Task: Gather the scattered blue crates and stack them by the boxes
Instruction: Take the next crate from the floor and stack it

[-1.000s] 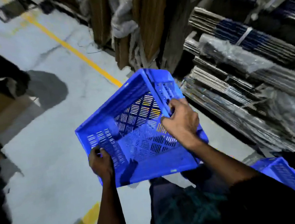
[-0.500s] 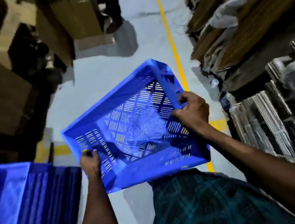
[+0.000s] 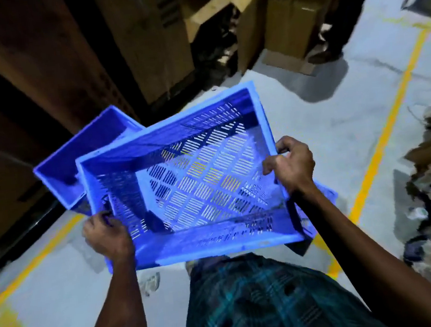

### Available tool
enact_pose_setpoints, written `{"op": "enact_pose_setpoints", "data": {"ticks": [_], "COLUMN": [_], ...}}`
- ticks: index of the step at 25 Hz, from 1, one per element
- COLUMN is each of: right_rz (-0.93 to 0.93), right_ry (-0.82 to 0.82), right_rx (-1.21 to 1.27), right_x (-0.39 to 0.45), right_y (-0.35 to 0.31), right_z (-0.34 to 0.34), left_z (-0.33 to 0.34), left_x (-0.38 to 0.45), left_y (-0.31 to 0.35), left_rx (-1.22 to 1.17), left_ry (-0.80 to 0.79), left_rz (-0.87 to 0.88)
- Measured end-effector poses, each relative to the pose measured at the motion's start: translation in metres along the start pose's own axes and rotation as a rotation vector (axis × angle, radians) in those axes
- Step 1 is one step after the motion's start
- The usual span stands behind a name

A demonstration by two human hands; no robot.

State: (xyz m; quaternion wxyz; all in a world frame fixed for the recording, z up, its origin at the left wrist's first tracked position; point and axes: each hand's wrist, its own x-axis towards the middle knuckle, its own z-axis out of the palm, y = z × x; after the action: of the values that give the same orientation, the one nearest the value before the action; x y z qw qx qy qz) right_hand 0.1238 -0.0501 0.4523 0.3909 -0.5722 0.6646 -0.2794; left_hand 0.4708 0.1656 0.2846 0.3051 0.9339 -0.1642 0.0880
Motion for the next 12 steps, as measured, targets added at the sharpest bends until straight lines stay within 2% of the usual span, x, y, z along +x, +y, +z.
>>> {"op": "enact_pose_setpoints", "data": {"ticks": [3, 5, 7, 9, 12], "right_rz": [-0.029, -0.058, -0.080, -0.103, -0.136], "right_ry": [-0.062, -0.106, -0.149, -0.173, -0.216], "right_rx": [-0.003, -0.015, -0.037, -0.064, -0.095], "right_x": [-0.005, -0.007, -0.009, -0.010, -0.002], "right_y": [-0.024, -0.040, -0.054, -0.068, -0.089], "right_z": [0.033, 0.059, 0.086, 0.113, 0.155], "left_z": [-0.028, -0.043, -0.055, -0.060, -0.060], "left_x": [0.016, 0.040, 0.069, 0.093, 0.122], "left_y": [-0.027, -0.034, -0.047, -0.064, -0.085], "left_rx": [-0.054, -0.142, -0.101, -0.039, -0.153], "left_ry": [0.092, 0.037, -0.090, -0.187, -0.202], "left_rz": [-0.074, -0.246, -0.461, -0.526, -0.572]}}
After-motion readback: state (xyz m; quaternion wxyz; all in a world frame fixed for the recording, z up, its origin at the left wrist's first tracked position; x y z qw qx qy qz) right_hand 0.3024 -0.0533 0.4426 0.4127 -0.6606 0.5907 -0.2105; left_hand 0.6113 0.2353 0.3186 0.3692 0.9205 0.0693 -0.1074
